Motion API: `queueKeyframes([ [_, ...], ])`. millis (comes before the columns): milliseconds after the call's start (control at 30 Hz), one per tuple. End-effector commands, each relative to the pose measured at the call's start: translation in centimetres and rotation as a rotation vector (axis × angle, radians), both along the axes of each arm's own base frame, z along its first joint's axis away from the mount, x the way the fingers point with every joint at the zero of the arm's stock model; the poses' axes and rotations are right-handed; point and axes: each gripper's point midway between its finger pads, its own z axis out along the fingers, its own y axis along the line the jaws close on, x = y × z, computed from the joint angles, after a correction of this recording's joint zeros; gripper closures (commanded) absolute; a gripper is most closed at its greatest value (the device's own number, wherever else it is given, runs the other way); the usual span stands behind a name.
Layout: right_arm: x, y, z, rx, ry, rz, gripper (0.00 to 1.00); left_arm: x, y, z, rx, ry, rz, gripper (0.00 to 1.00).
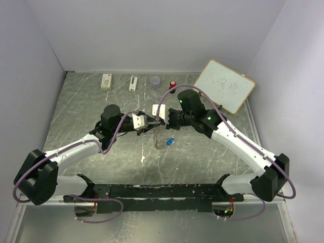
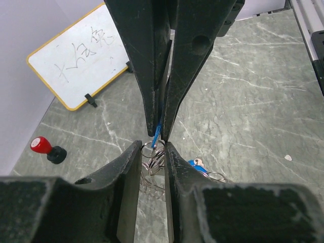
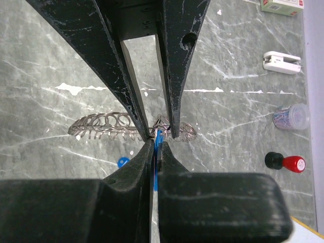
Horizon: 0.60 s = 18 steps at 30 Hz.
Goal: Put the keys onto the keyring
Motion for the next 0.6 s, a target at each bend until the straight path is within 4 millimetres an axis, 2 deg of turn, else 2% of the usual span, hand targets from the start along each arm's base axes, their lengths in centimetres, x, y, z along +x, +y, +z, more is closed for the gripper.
queueKeyframes([
  [0, -0.01, 0.02, 1.41, 0.024, -0.019, 0.000, 1.00, 0.02, 0.36, 2.86, -0.057, -0.092, 0.011, 0.67],
  [133, 0.00, 0.01, 1.37, 0.021, -0.019, -0.001, 1.00, -0.17, 0.32, 2.81, -0.050, -0.093, 0.000, 0.66],
  [267, 0.15, -0.01, 1.43, 0.023, -0.024, -0.006, 1.00, -0.35, 0.38, 2.57, -0.038, -0.090, -0.006, 0.60],
  [567, 0.03, 0.07, 1.37, 0.023, -0.021, 0.003, 1.00, -0.12, 0.17, 2.51, -0.036, -0.087, -0.010, 0.66],
])
